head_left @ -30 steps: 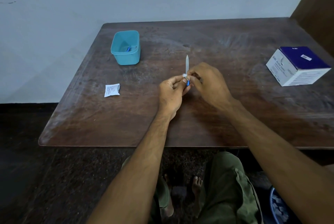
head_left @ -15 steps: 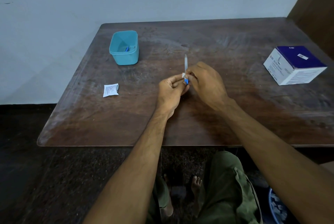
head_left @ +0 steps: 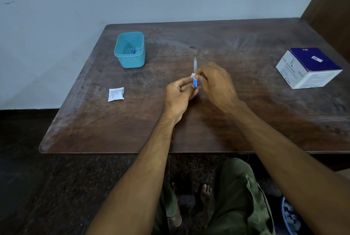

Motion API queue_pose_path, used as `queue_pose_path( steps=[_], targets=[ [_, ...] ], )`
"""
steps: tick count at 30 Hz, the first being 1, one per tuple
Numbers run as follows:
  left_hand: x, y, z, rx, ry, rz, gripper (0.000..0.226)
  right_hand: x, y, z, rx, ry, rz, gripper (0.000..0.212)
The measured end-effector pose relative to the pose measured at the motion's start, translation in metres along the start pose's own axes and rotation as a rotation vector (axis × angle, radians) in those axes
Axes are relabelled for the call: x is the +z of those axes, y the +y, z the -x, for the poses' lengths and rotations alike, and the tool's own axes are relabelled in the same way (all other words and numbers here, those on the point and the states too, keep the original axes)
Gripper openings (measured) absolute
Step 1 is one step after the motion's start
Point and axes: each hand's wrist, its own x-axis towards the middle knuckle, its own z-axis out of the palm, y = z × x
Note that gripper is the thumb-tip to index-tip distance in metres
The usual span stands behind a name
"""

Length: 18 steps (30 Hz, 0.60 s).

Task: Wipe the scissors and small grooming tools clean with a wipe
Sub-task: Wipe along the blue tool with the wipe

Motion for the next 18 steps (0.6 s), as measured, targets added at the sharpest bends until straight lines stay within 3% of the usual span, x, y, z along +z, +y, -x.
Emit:
queue_pose_path(
  steps=[8, 18],
  targets=[
    [0.000, 0.001, 0.001, 0.016, 0.015, 0.002, 0.017, 0.003, 0.005, 0.013, -0.088, -0.058, 0.040, 0.019],
    [0.001, 0.005, 0.004, 0.015, 0.033, 0.036, 0.017, 0.003, 0.003, -0.015, 0.046, 0.167, -0.245, 0.008]
  ],
)
